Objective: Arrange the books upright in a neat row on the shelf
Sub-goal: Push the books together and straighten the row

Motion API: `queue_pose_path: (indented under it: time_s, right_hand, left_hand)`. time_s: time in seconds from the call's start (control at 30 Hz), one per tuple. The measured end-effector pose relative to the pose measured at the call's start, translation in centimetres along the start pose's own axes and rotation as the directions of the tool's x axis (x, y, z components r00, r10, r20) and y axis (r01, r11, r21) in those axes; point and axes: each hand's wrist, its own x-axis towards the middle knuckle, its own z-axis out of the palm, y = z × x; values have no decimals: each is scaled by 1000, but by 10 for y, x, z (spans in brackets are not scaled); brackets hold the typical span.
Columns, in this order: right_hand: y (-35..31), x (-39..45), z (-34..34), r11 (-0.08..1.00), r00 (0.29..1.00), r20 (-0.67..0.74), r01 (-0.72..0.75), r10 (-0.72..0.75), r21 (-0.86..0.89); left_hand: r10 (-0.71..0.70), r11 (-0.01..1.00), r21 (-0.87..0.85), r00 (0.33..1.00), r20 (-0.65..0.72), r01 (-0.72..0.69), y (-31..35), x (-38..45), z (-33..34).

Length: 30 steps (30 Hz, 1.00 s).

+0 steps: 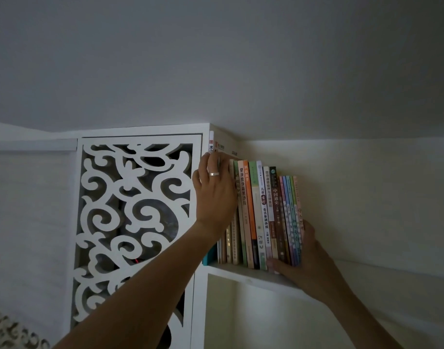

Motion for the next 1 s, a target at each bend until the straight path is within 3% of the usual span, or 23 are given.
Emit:
queue_pose_path:
  time_s: [0.13, 0.3, 0.47, 0.63, 0.7, 0.83, 1.0]
  right_hand:
    - [2, -1, 0, 1000, 1000, -10, -17, 17, -12]
    - [1, 0, -1, 999, 999, -10, -33, 33, -27]
    - [-1, 1, -1, 998, 999, -8, -49, 48, -27]
    - [-2, -1, -2, 997, 998, -19, -67, 66, -41]
    - [-3, -3, -2, 997, 997, -25, -69, 68, -45]
    - [-7, -5, -2, 997, 998, -28, -64, 63, -44]
    - [-4, 0, -4, 999, 999, -14, -44, 44, 3]
  left_hand:
    - [-80, 995, -54, 997, -14, 79, 4, 6, 0]
    - [-176, 969, -198, 976, -129, 149, 12, 2, -8]
    - [-307, 802, -520, 950, 65, 294, 33, -22, -23]
    - [-385, 853, -308, 906, 176, 422, 40, -37, -24]
    - [-389, 846, -310, 900, 199, 434, 39, -37, -27]
    - [-337, 847, -394, 934, 120, 357, 45, -47, -35]
    - [-359, 834, -308, 874, 327, 458, 37, -56, -35]
